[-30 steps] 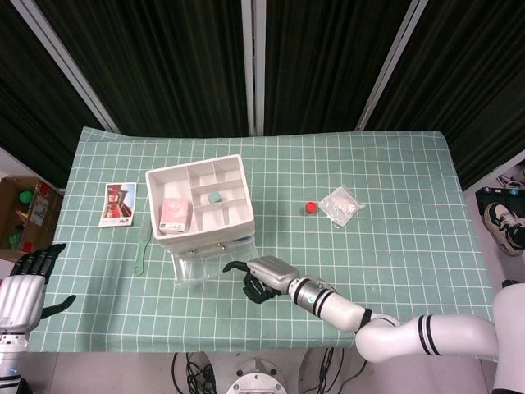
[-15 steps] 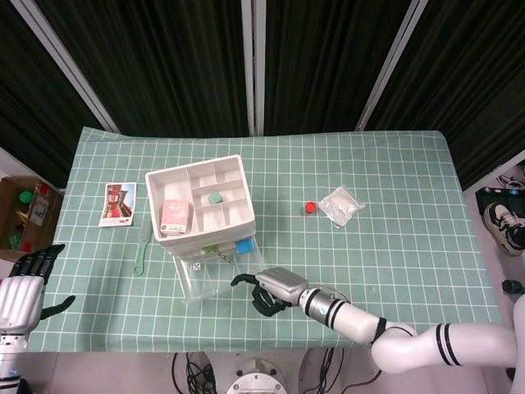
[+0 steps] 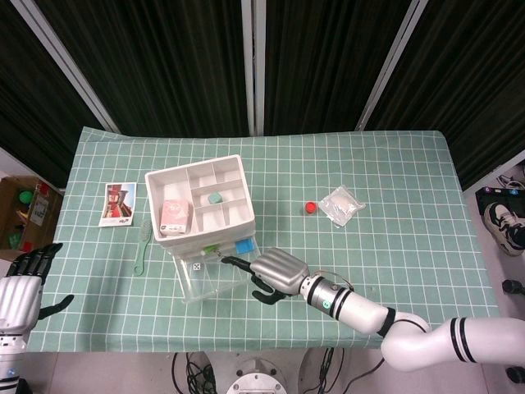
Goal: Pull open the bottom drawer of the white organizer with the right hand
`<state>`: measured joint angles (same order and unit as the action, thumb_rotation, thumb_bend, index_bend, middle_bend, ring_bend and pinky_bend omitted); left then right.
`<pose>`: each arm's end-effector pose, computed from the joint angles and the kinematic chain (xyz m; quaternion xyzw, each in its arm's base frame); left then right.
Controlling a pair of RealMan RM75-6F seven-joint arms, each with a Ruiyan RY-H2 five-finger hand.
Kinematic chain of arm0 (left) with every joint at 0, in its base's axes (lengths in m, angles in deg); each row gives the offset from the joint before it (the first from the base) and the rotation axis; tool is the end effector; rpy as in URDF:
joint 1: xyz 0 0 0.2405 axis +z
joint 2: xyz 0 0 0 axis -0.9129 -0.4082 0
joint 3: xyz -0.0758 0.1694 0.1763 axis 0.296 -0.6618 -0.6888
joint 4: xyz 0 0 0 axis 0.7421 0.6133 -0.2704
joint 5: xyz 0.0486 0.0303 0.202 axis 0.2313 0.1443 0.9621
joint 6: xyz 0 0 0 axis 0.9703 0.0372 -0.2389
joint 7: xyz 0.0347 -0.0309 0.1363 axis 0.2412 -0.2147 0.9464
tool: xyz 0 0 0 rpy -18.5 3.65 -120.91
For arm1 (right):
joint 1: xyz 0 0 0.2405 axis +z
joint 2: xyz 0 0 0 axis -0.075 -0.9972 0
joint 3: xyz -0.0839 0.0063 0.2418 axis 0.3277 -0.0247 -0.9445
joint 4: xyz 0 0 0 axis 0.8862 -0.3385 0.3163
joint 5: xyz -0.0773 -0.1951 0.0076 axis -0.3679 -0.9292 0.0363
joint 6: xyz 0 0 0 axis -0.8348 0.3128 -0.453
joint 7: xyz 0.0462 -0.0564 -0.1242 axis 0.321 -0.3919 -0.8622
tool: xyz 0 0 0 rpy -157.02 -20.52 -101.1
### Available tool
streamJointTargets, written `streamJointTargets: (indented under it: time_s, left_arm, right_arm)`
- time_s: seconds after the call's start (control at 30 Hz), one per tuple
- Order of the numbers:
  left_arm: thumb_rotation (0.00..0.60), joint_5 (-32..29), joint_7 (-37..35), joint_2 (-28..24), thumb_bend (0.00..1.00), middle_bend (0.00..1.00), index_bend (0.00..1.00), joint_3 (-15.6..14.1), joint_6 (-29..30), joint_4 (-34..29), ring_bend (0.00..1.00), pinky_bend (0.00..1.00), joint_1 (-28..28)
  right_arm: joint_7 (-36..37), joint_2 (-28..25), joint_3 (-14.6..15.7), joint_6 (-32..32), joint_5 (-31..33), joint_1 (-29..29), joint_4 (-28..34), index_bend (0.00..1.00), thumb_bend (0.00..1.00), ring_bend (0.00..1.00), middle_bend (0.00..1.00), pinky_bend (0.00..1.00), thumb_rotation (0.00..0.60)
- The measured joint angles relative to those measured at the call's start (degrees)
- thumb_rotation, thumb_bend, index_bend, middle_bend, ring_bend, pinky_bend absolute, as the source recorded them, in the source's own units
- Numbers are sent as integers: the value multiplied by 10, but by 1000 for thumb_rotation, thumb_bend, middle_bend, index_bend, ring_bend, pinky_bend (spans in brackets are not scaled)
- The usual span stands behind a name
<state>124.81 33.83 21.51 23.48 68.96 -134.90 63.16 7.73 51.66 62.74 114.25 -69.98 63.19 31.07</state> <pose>-0.3155 0.1650 0.1483 -0.5982 -0.3569 -0.3887 0.6031 -0.0126 -0.2858 0.0170 0.8409 -0.3823 0.3560 0.1416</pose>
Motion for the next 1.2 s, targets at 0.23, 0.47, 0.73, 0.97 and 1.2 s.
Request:
streamJointTargets:
  time_s: [0.23,0.47,0.73,0.97,1.2]
  left_arm:
    - [600,-4,1,1,104,162,130,-2,8,-4,158,187,9]
    - [600,-3,0,-1,104,162,131,-3,12,-4,158,187,13]
    - [600,-2,-4,1,105,162,131,-2,13,1,158,187,14]
    - [600,-1,-10,4,104,162,131,-2,15,8,158,187,16]
    - [600,0,-15,6,104,162,131,-2,19,13,158,187,18]
  right_arm:
    - [-168,58,-5,28,37,93,-67,354,236,916,930,1000,600]
    - [-266,171,8,70,66,155,-162,378,222,936,943,1000,600]
    - [-307,227,33,105,32,170,-208,380,217,936,943,1000,600]
    - [-316,270,51,139,-37,158,-253,375,214,936,942,1000,600]
    - [-326,304,66,156,-98,147,-305,353,226,936,942,1000,600]
